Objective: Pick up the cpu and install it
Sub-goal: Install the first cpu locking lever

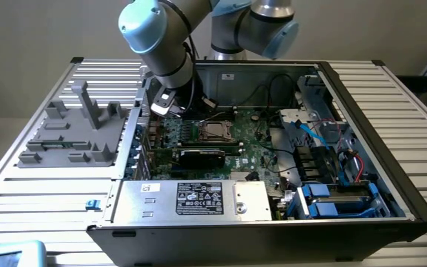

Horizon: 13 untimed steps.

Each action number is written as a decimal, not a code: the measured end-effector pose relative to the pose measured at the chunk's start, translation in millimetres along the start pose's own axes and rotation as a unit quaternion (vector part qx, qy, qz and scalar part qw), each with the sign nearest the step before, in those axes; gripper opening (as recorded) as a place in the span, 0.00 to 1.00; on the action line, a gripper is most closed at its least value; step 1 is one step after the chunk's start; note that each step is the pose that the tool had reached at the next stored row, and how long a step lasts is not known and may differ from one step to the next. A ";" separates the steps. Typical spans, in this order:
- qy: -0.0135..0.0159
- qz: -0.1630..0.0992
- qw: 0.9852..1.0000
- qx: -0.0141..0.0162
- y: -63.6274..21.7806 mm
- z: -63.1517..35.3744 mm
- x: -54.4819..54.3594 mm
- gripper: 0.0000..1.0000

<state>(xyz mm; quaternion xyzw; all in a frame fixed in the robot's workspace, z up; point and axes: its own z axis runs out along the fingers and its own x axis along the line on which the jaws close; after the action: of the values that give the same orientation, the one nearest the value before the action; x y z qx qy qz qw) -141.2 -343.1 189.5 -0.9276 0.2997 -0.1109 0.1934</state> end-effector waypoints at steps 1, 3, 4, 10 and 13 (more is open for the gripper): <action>0.000 0.000 1.000 0.000 -0.2 0.2 0.4 0.11; 0.000 0.000 1.000 0.000 -1.1 0.7 1.6 0.11; 0.000 0.000 1.000 0.000 -1.4 0.9 2.1 0.11; 0.000 0.002 1.000 -0.002 -1.5 1.1 2.3 0.11; -0.001 0.003 1.000 -0.003 -1.5 1.0 2.4 0.11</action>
<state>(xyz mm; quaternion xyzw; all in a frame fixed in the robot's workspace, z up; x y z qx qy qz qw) -138.3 -343.1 189.5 -0.9272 0.3030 -0.1085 0.1915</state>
